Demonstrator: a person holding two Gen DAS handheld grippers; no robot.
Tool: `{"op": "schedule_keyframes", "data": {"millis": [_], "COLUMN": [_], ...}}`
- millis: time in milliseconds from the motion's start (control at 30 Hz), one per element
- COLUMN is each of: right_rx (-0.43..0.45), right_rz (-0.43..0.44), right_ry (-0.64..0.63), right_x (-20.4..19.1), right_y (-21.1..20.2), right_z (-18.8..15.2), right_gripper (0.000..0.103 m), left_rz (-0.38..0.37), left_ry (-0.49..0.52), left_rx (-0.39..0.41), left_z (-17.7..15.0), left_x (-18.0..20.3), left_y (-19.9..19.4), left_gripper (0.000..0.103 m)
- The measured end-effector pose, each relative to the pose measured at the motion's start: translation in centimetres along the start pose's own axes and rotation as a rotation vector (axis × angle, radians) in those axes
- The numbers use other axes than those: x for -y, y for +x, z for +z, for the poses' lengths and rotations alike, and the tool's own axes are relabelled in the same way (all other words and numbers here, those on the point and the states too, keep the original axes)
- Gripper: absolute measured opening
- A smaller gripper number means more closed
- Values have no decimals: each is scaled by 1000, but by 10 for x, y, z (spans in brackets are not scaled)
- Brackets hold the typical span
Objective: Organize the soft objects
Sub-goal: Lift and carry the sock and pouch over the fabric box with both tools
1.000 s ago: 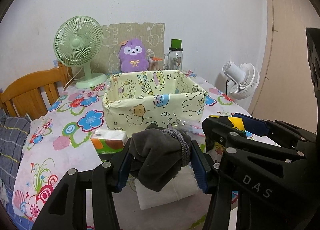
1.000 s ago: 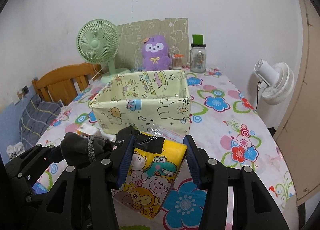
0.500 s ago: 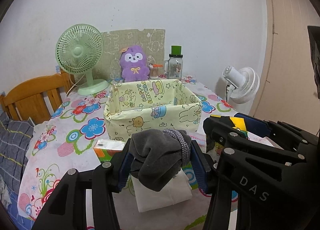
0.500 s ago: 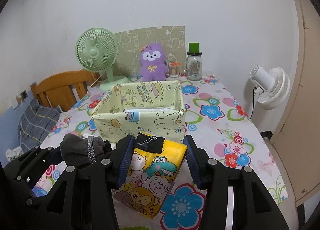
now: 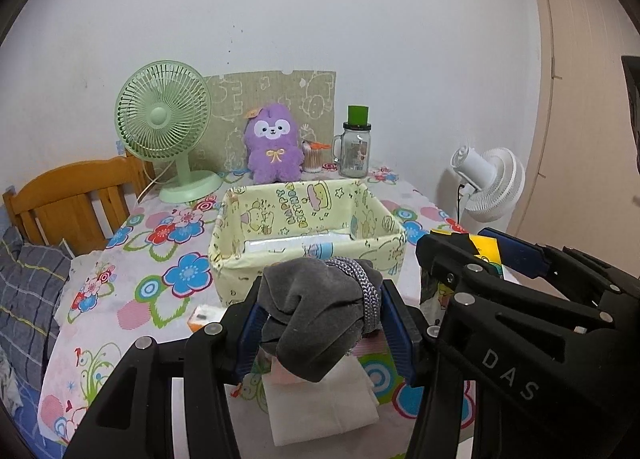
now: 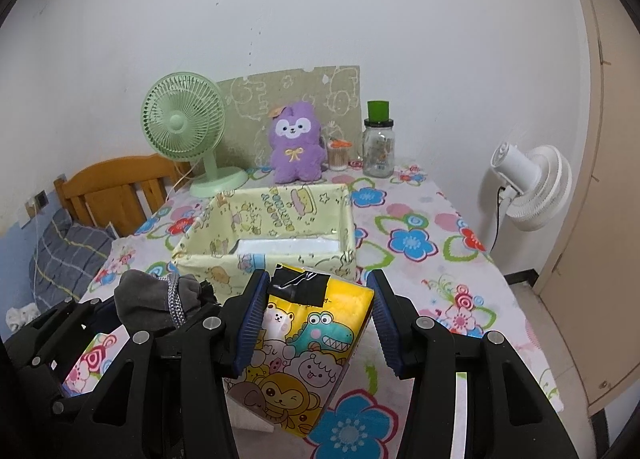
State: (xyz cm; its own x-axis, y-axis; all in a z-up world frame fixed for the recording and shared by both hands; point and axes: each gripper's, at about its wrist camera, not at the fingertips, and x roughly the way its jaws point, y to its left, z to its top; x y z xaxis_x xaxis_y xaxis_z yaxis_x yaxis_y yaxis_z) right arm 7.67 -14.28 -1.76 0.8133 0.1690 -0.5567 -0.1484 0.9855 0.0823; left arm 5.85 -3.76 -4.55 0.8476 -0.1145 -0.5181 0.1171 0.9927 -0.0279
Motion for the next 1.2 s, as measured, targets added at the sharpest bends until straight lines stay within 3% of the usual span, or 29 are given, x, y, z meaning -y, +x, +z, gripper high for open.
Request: {"op": "schedule_keyframes", "data": {"millis": [1200], "right_rx": [35], "right_rz": [1], "right_ry": [-24], "right_x": [-13], "right_y": [45], "right_z": [49], "right_gripper": [54], "left_rz": [70], "left_ry": [-17], "left_rx": [18], "left_z": [48], "left_x": [-13], "left_y": [44], "left_gripper": [56]}}
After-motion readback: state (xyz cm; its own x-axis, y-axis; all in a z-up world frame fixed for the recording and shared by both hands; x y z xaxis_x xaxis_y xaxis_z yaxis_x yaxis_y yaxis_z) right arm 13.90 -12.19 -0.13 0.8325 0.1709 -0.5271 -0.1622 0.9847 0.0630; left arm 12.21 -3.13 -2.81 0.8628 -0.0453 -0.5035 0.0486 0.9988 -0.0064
